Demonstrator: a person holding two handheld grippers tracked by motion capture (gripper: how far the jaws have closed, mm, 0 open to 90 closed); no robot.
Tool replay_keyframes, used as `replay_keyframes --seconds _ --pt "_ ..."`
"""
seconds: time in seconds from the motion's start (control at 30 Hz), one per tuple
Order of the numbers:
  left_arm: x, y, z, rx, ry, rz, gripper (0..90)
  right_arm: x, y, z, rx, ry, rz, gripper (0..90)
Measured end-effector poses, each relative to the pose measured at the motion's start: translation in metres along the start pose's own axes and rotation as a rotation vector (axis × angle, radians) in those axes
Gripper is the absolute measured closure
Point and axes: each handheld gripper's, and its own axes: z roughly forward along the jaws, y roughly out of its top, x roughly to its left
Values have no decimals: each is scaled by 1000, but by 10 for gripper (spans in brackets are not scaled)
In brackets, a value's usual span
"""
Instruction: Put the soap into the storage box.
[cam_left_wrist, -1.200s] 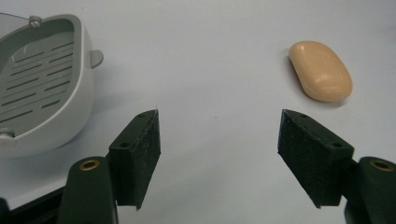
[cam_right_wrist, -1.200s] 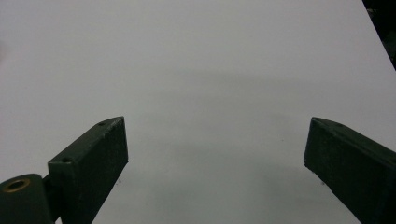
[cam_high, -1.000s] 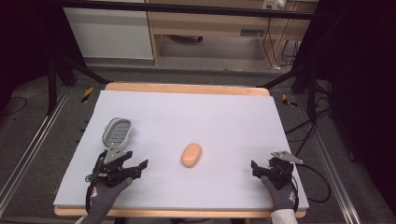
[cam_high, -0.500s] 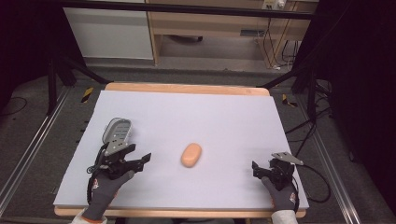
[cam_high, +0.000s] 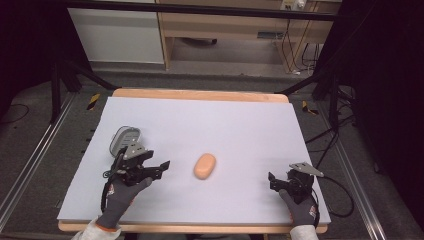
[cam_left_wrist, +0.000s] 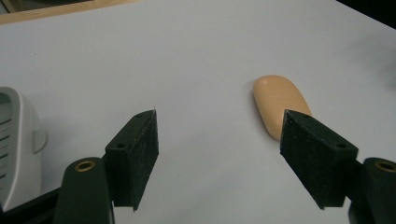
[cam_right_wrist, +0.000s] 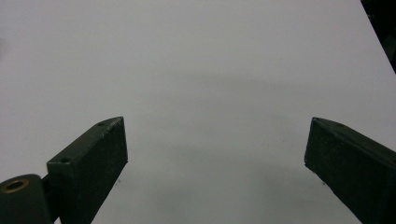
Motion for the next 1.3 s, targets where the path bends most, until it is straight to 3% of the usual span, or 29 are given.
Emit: replay_keyframes --seconds 0.37,0.63,0.87,1.3 --pt "-26 22 38 36 -34 31 272 2 0 2 5 3 -15 62" --pt "-51 36 64 66 -49 78 269 2 0 2 8 7 -17 62" --pt "-66 40 86 105 -58 100 267 3 0 3 11 10 -21 62" --pt "-72 34 116 191 -33 122 266 4 0 4 20 10 -26 61"
